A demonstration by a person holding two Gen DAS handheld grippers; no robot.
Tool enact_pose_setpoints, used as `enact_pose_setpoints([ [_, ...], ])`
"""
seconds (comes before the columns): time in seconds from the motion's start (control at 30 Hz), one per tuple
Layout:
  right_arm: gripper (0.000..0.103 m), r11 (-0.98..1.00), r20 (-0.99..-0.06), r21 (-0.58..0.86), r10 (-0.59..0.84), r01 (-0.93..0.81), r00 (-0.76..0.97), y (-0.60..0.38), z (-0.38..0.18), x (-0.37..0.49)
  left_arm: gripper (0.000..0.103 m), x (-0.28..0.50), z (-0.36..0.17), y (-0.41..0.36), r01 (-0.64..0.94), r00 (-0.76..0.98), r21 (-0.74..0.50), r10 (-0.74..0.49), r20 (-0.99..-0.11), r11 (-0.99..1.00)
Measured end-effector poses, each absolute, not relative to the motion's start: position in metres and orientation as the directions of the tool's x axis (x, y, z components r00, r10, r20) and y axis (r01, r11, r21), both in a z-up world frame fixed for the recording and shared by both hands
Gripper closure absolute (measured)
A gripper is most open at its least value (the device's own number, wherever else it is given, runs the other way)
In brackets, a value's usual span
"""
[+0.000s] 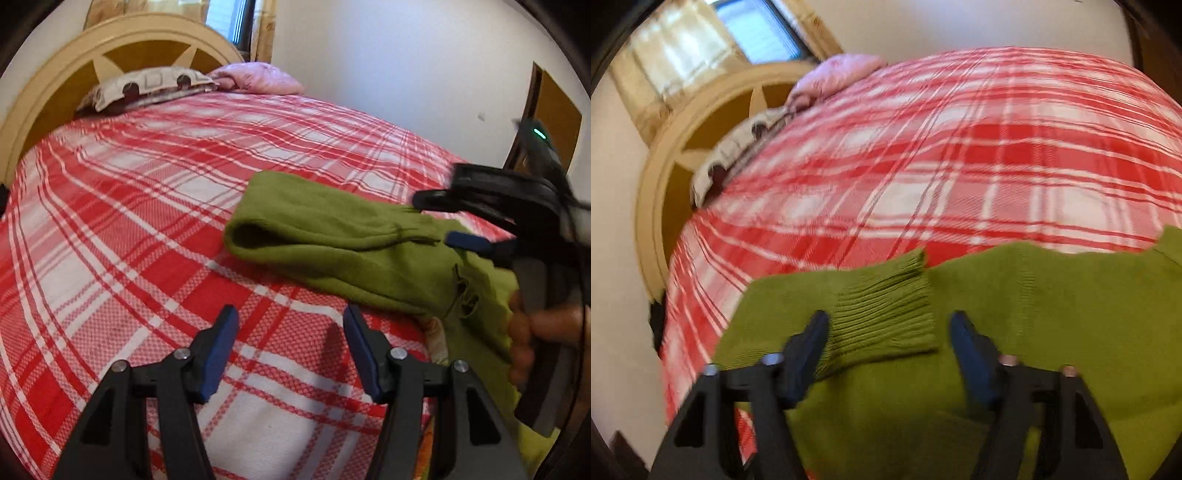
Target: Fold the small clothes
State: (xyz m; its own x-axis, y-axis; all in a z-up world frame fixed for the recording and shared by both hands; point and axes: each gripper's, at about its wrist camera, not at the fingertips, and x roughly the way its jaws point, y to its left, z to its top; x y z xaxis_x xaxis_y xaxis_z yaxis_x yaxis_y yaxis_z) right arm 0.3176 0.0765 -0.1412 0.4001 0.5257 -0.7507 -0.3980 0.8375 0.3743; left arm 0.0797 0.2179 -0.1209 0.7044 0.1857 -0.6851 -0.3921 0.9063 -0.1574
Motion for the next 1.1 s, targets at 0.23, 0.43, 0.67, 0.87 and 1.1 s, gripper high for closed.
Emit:
enact_pose_setpoints([
  [0.23, 0.093, 0.859, -0.773, 0.220, 0.442, -0.462, 0.455, 0.102, -0.137, 0.310, 0.025, 0.077, -0.123, 0.217, -0.361, 0.730, -0.166, 0.168, -0.662, 0.918],
  [0.43, 0.093, 0.837, -0.671, 0.241, 0.509, -0.491, 0.538, 0.085, -0.078, 0.287, 0.025, 0.072, -0.122, 0.228, -0.356, 0.761, -0.253, 0.123, -0.637, 0.900],
  [0.67, 0.093, 0.820, -0.526, 0.221, 0.556, -0.527, 0.644, 0.054, 0.018, 0.252, 0.018, 0.074, -0.108, 0.230, -0.383, 0.767, -0.408, 0.039, -0.641, 0.829],
  [0.87, 0.093, 0.832, -0.424, 0.162, 0.545, -0.531, 0.723, 0.022, 0.077, 0.226, 0.013, 0.096, -0.094, 0.197, -0.423, 0.742, -0.306, 0.132, -0.657, 0.853],
  [1.1, 0.093, 0.904, -0.364, 0.119, 0.424, -0.410, 0.829, -0.058, 0.100, 0.208, 0.012, 0.131, -0.102, 0.191, -0.535, 0.646, -0.234, 0.213, -0.733, 0.812],
])
